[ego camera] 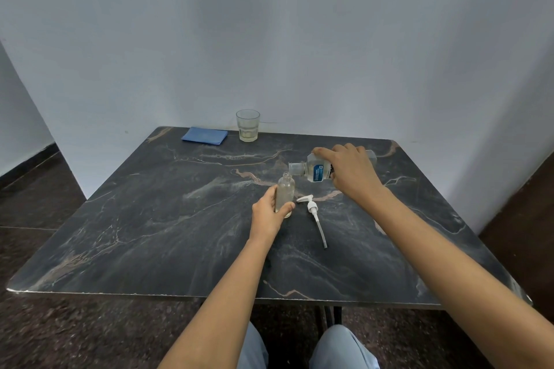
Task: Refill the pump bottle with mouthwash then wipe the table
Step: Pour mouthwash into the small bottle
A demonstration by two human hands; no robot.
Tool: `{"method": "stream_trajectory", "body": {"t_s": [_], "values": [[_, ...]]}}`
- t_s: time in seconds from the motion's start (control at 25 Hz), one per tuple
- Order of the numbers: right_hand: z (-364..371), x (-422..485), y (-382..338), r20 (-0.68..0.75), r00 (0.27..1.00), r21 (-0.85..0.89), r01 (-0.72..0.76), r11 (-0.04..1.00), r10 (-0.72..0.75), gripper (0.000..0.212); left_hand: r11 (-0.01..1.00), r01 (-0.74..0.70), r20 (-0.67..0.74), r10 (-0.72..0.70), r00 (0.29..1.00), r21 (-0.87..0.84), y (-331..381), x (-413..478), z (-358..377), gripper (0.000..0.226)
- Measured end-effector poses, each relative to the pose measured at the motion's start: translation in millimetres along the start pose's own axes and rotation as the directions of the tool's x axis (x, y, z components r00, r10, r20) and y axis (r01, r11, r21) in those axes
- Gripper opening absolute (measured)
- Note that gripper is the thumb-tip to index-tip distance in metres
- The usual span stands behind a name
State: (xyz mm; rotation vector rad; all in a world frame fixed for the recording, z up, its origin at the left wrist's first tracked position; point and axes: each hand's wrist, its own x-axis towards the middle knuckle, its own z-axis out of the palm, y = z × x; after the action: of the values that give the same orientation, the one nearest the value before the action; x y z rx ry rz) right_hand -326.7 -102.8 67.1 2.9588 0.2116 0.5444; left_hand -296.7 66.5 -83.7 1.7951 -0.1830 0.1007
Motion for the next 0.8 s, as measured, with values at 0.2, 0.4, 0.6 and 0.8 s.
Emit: {"method": "stream_trajectory", "body": {"t_s": [0.2,0.4,0.6,0.8], "values": [[-0.6,-0.1,-0.9,-0.005,1.0,-0.002,0.001,1.0,-0.001,0.059,1.0,-0.011,-0.004,0.011,1.0,0.001,-1.2,0.4,-0.2,0.043],[-1.3,-0.1,-0.7,0.0,1.0,-0.005,0.003,1.0,-0.003,0.059,1.0,-0.002,0.006,0.002,1.0,-0.015,-1.0,-0.1,-0.4,0.047],[-1.8,0.0,-1.2,0.004,1.0,-0.009,0.003,1.0,-0.003,0.059,1.0,0.001,0.006,-0.001,1.0,-0.009,-1.8,0.7,-0.2,0.049],[-3.9,0.5,-2.0,0.013,1.0,-0.016,0.003,1.0,-0.003,0.06,1.0,0.006,0.005,-0.006,1.0,-0.007,-3.1,1.8,0.1,0.053]]}}
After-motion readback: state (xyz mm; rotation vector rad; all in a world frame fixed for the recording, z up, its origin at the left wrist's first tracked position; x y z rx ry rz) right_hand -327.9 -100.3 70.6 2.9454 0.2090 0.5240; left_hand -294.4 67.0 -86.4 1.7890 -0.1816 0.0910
